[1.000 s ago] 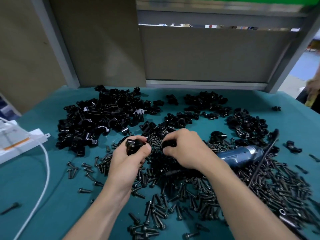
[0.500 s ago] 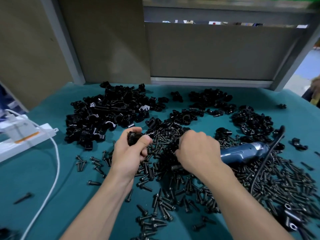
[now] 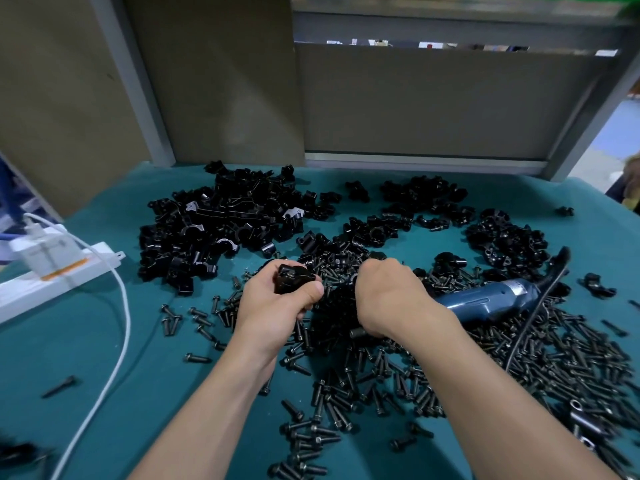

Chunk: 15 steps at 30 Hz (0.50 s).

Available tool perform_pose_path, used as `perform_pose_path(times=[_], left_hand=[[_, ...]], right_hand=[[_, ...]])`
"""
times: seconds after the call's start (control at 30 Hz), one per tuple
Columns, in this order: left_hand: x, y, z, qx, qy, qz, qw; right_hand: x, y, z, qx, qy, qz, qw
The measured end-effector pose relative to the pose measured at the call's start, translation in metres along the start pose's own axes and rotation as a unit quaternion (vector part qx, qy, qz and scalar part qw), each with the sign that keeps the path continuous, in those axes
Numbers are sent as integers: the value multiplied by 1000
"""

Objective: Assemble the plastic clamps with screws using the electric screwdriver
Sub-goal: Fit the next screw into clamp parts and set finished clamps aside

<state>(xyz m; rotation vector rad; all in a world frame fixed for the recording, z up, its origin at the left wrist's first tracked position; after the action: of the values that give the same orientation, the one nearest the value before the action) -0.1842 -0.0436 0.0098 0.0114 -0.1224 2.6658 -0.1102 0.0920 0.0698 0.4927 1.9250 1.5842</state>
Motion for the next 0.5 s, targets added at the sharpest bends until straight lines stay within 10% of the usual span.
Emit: perform_pose_path(times=[0.5], left_hand=[[3,2,-6,45,-20,-9,999]], right_hand=[[-4,-17,26,86,16,83,993]])
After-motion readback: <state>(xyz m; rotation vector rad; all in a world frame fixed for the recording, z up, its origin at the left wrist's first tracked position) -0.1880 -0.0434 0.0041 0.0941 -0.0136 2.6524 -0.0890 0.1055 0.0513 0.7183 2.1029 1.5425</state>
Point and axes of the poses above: each hand's wrist, its own x-axis towards the middle knuckle, its own y-axis out of the back of the hand, z = x × y, the point moved 2 cm from there along x, towards the middle knuckle, and after that the axes turned 3 degrees about -y, right-handed, at the moved point
